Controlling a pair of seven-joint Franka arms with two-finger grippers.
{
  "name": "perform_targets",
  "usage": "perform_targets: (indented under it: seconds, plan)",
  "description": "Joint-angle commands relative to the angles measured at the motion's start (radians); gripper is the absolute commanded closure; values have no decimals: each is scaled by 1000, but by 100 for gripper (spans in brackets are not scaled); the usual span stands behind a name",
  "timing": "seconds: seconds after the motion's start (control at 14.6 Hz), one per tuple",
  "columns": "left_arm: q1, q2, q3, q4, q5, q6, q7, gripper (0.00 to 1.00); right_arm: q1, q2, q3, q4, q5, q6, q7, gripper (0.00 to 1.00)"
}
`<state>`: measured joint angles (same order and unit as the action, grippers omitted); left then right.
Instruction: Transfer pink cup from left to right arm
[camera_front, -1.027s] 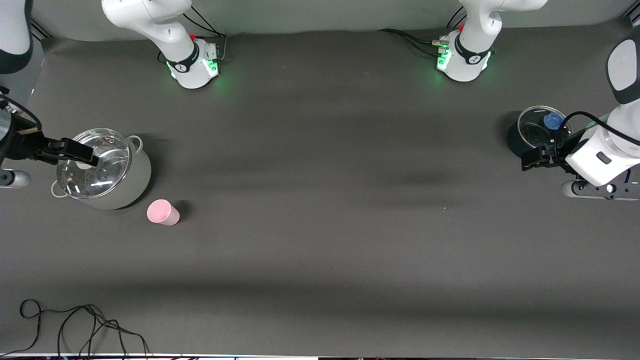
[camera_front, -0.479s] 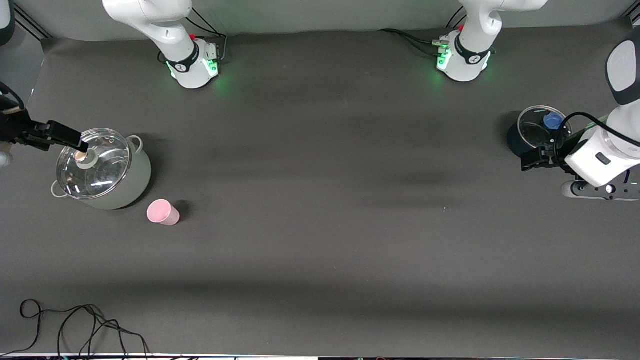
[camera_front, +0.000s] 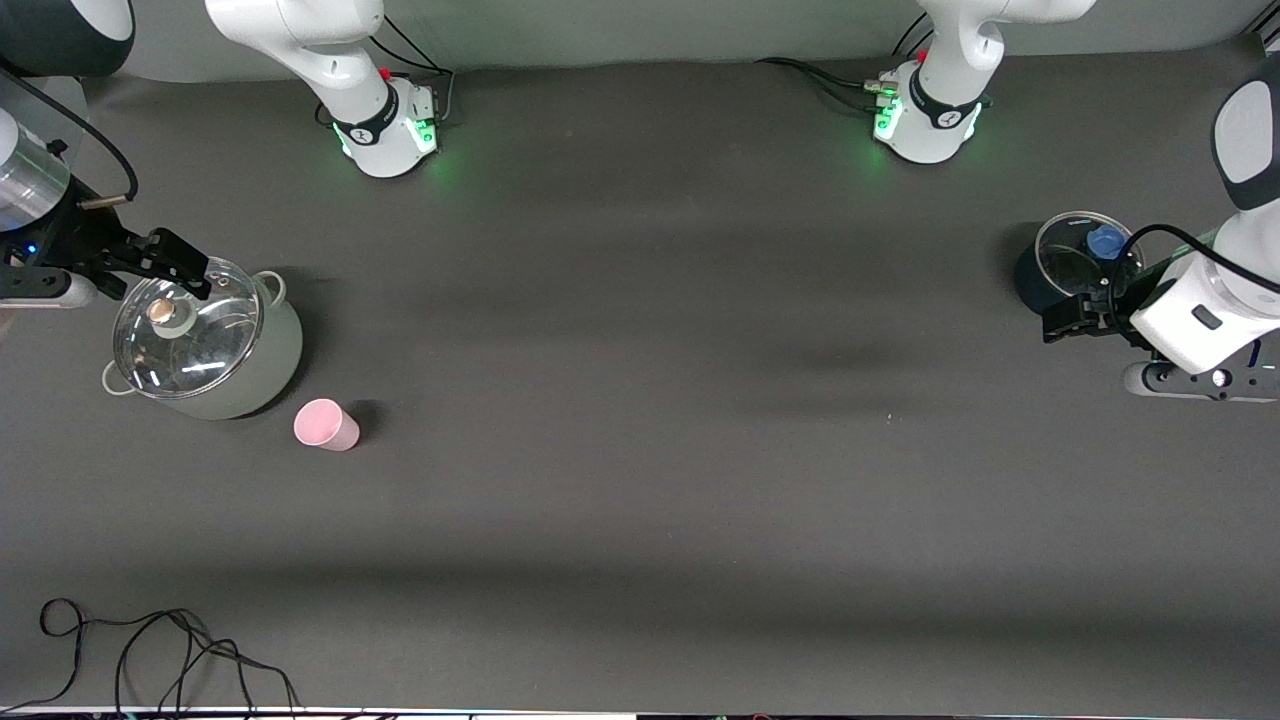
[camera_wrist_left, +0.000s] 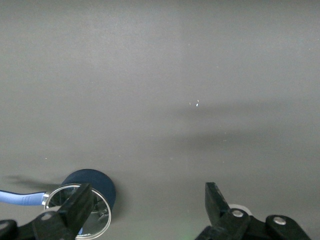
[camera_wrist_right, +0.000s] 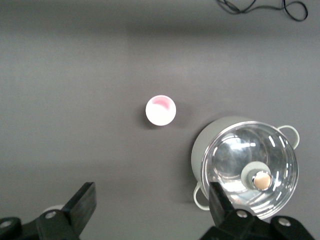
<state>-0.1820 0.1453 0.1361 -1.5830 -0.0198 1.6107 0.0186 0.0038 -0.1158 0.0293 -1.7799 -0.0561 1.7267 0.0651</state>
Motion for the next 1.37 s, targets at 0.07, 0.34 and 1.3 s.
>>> perform_targets:
  seconds: [0.07,0.34,1.3]
  plan:
    - [-14,10,14,24,-5,-8,0,0,-15,79,8,114,-21,-7,9,0]
    - [-16,10,14,24,-6,-8,0,0,2,103,0,117,-19,-19,12,0]
    - [-13,25,14,24,-6,-5,-2,0,10,119,0,114,51,-22,12,0]
